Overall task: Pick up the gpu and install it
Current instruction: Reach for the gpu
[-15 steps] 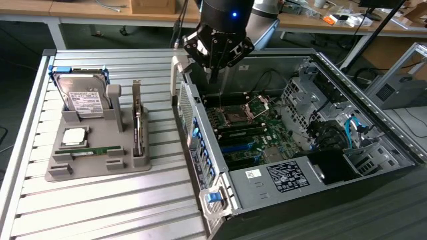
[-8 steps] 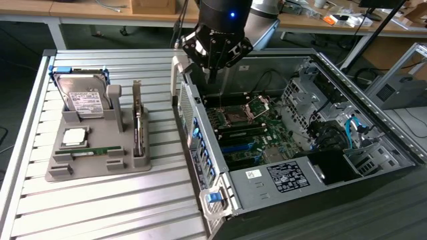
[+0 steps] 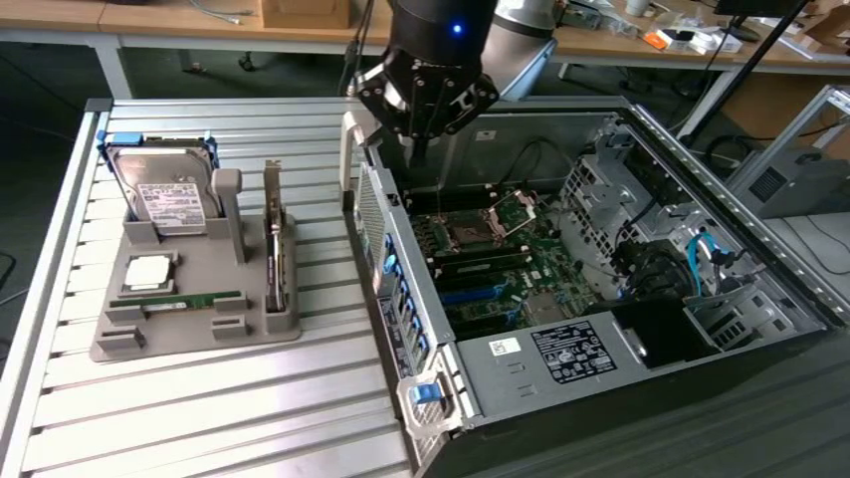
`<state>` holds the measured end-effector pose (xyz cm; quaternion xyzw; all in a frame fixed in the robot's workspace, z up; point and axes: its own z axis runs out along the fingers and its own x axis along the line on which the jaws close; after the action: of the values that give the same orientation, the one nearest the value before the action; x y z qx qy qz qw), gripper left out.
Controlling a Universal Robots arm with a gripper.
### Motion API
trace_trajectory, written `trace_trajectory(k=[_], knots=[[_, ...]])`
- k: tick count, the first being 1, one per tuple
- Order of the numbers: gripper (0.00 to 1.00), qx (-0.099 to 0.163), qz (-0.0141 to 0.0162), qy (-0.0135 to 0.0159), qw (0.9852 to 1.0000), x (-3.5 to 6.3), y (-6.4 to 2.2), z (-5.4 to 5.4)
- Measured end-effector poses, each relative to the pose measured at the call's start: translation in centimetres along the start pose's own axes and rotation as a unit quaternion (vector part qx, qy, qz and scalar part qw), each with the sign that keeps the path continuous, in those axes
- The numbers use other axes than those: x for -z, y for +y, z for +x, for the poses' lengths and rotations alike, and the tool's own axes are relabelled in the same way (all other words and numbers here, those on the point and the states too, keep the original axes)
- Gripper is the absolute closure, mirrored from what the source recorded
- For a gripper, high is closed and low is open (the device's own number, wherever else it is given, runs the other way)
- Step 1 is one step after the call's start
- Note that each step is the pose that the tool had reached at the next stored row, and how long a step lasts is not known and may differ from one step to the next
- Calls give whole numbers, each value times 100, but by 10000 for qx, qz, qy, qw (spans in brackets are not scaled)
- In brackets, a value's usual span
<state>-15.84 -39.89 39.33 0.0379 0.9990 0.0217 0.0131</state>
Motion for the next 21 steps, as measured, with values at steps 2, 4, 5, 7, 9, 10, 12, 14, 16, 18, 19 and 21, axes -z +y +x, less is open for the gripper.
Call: trace_trajectory(k=[2, 4, 5, 7, 9, 10, 12, 14, 16, 18, 19, 21], knots=[[89, 0, 0, 0, 10000, 0, -1, 12], [89, 0, 0, 0, 10000, 1, -2, 22], [89, 0, 0, 0, 10000, 1, -2, 27], [89, 0, 0, 0, 10000, 1, -3, 41], [89, 0, 0, 0, 10000, 2, -4, 52], [89, 0, 0, 0, 10000, 2, -4, 57], [89, 0, 0, 0, 10000, 2, -5, 69], [89, 0, 0, 0, 10000, 2, -6, 81], [89, 0, 0, 0, 10000, 3, -7, 93], [89, 0, 0, 0, 10000, 3, -8, 105], [89, 0, 0, 0, 10000, 3, -8, 110], [89, 0, 0, 0, 10000, 3, -9, 122]])
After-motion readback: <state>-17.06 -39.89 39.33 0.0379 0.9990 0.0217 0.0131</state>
